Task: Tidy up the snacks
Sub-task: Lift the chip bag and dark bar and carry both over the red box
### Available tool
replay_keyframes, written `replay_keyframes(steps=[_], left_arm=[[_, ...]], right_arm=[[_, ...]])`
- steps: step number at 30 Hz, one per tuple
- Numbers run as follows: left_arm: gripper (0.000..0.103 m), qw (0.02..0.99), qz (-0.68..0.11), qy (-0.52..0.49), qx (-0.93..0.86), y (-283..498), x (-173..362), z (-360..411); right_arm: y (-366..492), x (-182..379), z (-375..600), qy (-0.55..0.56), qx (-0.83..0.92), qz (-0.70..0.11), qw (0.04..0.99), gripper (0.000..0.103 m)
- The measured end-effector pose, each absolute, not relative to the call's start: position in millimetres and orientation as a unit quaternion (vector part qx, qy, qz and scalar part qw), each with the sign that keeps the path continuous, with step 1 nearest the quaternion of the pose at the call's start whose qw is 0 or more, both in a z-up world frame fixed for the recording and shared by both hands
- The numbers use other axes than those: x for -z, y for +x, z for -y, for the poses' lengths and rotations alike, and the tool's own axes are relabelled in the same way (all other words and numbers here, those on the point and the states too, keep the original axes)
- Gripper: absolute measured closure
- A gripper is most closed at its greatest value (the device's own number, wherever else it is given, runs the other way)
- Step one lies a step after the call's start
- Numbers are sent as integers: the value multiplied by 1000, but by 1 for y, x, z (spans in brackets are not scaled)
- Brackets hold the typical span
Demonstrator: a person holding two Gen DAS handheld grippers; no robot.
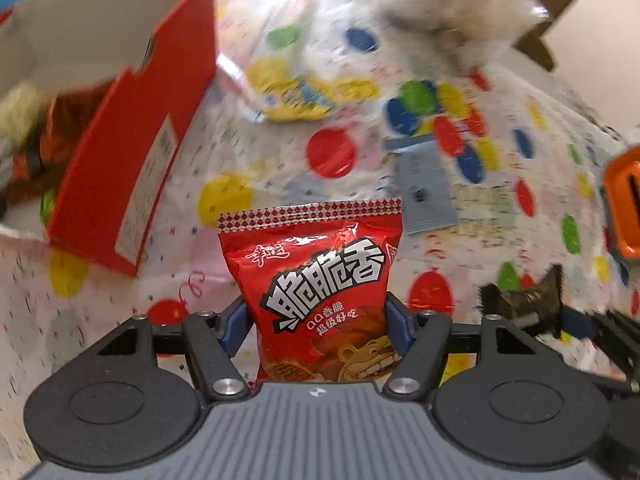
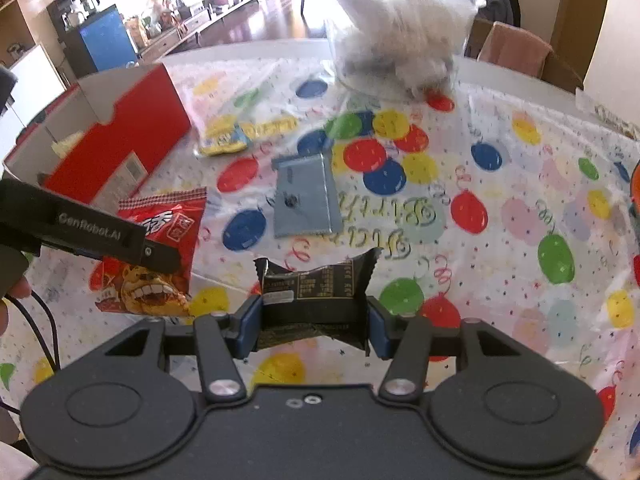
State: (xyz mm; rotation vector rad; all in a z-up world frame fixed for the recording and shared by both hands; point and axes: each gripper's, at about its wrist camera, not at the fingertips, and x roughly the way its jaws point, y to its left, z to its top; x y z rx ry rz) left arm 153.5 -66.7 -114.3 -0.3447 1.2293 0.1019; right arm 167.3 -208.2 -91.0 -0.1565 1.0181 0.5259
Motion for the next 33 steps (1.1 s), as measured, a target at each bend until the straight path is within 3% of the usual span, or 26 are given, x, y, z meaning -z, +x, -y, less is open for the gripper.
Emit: replay_keyframes(steps=[17,33], left_arm=[[35,870,-480,-111,0,139,12,1],[35,887,-454,-76,-42,127,-10,-124]], right_arm=[[149,13,146,-87,-275,-409,866,51],[150,-4,12,-119,-308,-380,864,50]])
